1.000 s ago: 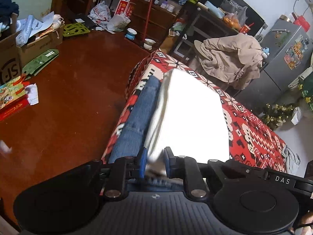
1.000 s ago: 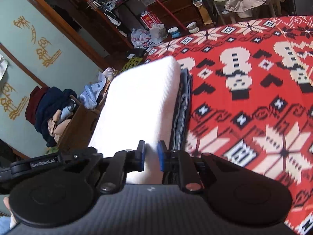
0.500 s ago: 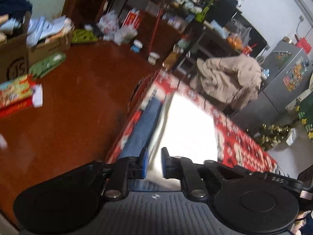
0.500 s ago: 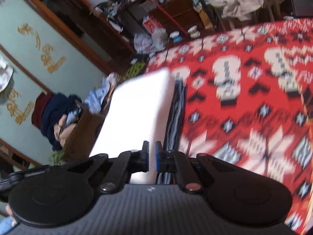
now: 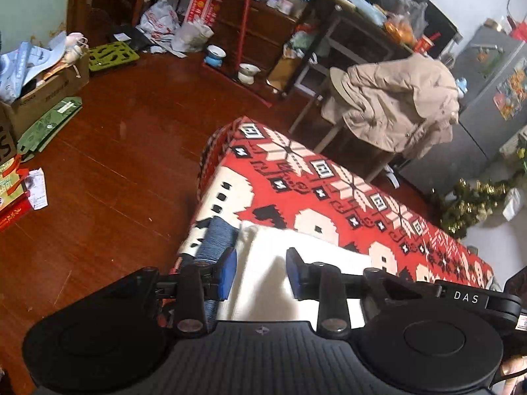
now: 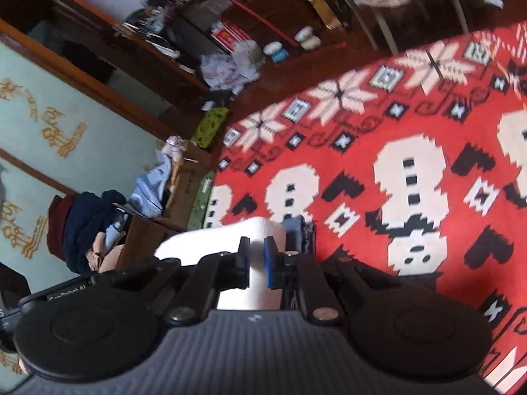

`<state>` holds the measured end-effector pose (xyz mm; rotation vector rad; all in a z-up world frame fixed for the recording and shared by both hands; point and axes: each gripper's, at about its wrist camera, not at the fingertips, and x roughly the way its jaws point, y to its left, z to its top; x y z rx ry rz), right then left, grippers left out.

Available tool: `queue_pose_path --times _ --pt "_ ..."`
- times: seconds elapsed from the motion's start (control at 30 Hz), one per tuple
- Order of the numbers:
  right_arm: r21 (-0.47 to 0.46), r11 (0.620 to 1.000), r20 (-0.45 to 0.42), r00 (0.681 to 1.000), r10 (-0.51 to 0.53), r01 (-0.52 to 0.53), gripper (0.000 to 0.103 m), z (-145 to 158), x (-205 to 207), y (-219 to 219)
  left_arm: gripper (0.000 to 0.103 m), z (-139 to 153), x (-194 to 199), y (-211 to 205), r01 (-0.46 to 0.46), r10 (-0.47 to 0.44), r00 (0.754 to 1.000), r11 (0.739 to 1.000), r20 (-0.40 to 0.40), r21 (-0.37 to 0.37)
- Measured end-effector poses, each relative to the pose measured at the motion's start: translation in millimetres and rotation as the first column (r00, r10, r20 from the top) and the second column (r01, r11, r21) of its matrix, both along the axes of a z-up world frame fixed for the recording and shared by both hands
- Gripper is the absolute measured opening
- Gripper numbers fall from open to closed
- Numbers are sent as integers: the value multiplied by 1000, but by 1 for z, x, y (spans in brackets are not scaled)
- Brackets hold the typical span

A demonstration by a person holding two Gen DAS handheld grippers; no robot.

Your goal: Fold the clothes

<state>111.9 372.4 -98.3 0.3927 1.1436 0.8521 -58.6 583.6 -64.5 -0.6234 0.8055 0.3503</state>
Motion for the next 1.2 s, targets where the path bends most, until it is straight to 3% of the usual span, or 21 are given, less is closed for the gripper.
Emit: queue_pose_path --times 0.37,0.77,1.0,1.2 --pt "-13 1000 2 1000 27 -27 15 -5 -48 -18 25 -8 -37 -15 -8 10 999 998 32 -55" --pt "2 994 -69 992 108 -108 16 -3 -116 -65 25 7 -109 -55 -33 36 998 998 43 -62" --pt "-53 981 69 979 191 -188 18 32 -156 -97 37 29 -151 -101 -52 52 998 999 28 -11" --pt "-137 965 232 940 250 -222 26 68 -185 -131 51 54 -177 -151 -74 72 997 996 40 52"
